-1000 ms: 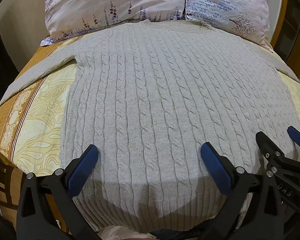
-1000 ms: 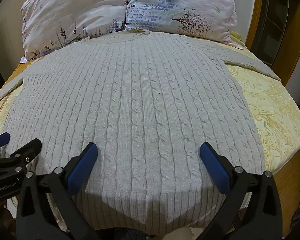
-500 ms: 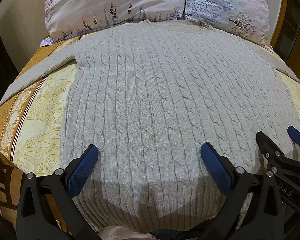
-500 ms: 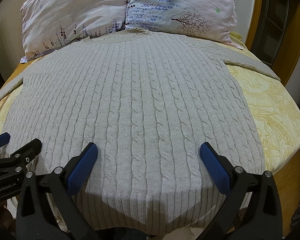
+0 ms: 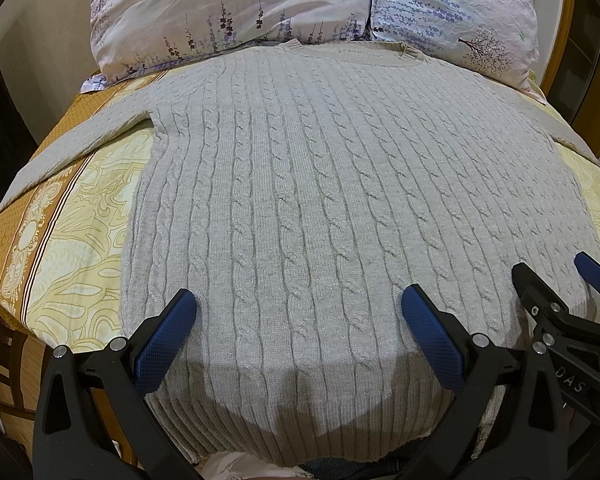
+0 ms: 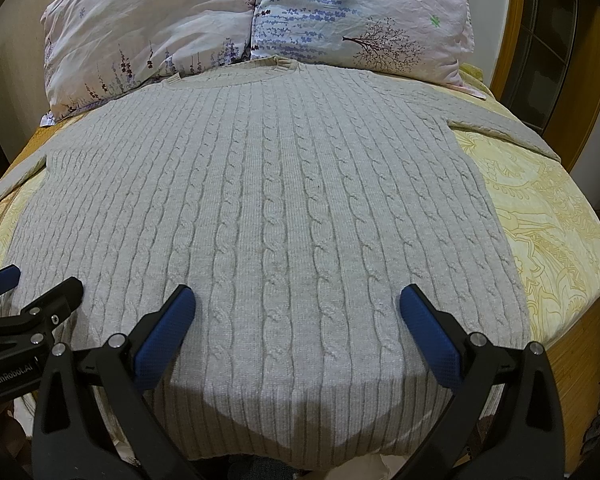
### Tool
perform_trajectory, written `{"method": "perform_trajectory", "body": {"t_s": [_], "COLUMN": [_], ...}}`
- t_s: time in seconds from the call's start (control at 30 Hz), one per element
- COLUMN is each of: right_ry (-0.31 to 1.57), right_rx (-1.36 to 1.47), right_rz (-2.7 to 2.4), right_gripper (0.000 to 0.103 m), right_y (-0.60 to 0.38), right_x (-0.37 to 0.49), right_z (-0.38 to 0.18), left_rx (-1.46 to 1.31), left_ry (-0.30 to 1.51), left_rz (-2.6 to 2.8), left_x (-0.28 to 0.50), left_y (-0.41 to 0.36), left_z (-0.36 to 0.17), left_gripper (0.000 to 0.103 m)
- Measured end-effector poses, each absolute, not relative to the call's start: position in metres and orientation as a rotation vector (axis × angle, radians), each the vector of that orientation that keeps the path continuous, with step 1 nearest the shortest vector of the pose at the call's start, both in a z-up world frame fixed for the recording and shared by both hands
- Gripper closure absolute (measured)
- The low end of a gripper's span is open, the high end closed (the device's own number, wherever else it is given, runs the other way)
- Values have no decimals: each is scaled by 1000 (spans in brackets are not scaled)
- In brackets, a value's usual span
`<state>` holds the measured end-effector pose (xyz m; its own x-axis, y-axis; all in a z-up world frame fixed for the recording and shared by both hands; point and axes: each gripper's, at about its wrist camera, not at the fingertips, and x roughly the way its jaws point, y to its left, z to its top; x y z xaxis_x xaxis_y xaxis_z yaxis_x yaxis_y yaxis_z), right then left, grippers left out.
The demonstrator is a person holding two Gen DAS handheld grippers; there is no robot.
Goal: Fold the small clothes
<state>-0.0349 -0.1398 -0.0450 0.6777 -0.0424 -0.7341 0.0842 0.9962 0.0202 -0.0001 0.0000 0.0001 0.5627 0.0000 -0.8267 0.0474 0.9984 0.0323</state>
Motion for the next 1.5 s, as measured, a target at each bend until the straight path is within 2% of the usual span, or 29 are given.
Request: {"method": "perform_trajectory", "body": {"t_s": [1.5], "right_ry": [814], "right_rx": [48], "right_rz": [-58], "right_gripper": [2], "right_y": [-141], "right_x": [-36], "right_z": [-46], "left_rx": [53], "left_ry": [971], "left_rz": [-29], "left_x": [0], "left_y": [0], "left_z": [0], "left_gripper": [1]}}
